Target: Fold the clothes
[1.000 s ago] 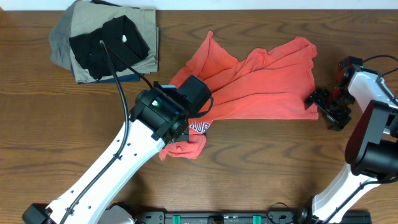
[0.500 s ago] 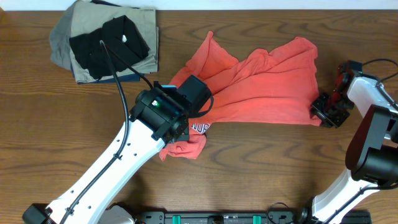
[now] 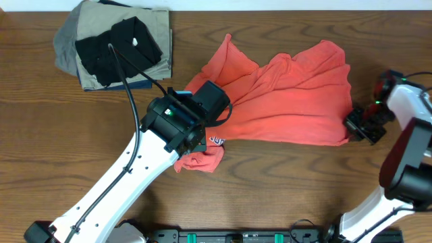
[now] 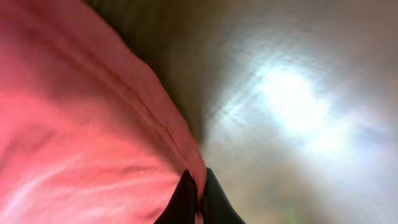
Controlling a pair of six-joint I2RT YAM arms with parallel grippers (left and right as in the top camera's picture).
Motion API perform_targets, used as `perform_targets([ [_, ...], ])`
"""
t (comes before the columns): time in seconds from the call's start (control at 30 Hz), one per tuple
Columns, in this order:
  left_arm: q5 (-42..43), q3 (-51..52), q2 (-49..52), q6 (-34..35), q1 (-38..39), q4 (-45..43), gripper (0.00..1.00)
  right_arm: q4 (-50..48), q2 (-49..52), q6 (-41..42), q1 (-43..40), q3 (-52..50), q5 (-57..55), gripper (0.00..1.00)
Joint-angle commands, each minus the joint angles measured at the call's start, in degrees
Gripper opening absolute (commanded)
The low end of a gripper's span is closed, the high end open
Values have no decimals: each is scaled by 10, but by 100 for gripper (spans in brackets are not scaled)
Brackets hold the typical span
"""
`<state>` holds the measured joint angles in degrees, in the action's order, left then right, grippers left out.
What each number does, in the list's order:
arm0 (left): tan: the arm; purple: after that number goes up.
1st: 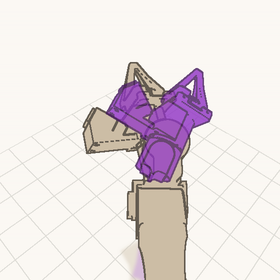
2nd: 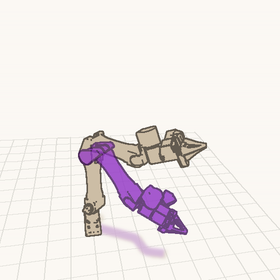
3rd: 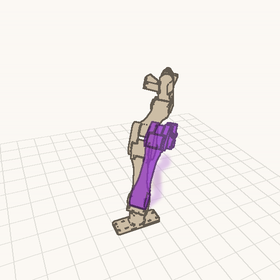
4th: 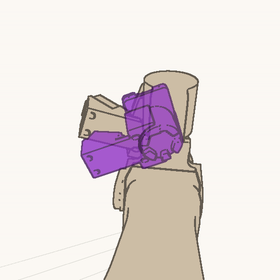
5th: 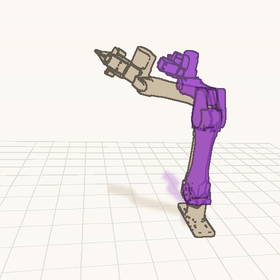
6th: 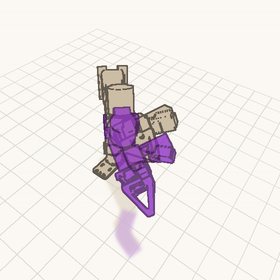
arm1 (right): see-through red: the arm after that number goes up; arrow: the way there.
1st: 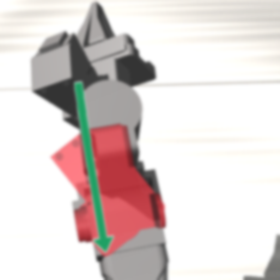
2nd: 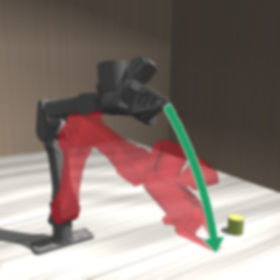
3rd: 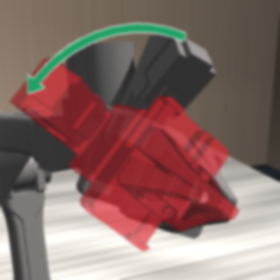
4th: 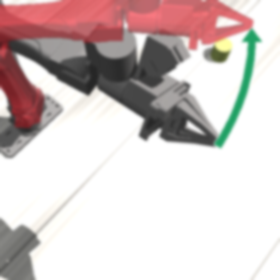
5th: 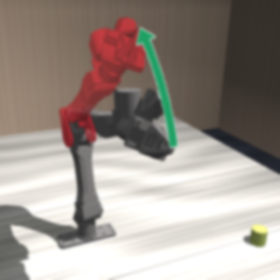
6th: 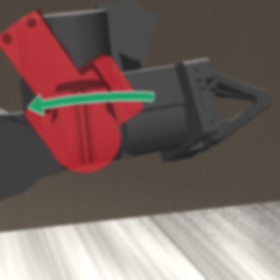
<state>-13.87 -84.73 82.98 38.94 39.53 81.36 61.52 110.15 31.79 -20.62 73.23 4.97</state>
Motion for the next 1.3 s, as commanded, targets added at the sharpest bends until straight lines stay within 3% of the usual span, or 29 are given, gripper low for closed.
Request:
perform_targets([
  [0.0, 4, -27, -31, -15, -2, 2, 6, 21, -75, -12, -21, 42, -2, 1],
  [0.4, 53, -175, -183, -119, -2, 5, 6, 158, -281, -94, -33, 161, -2, 1],
  [0.63, 60, -356, -201, -144, -2, 47, 6, 283, -348, -135, -33, 355, -2, 1],
  [0.8, 59, -393, -200, -147, -2, 23, 6, 336, -354, -141, -33, 490, -2, 1],
  [1.1, 59, -379, -65, -161, -3, 9, 6, 308, -319, -141, -33, 516, 35, 1],
  [1.27, 59, -379, 70, -230, -40, -108, 6, 208, -242, -140, -33, 516, 98, 1],
])
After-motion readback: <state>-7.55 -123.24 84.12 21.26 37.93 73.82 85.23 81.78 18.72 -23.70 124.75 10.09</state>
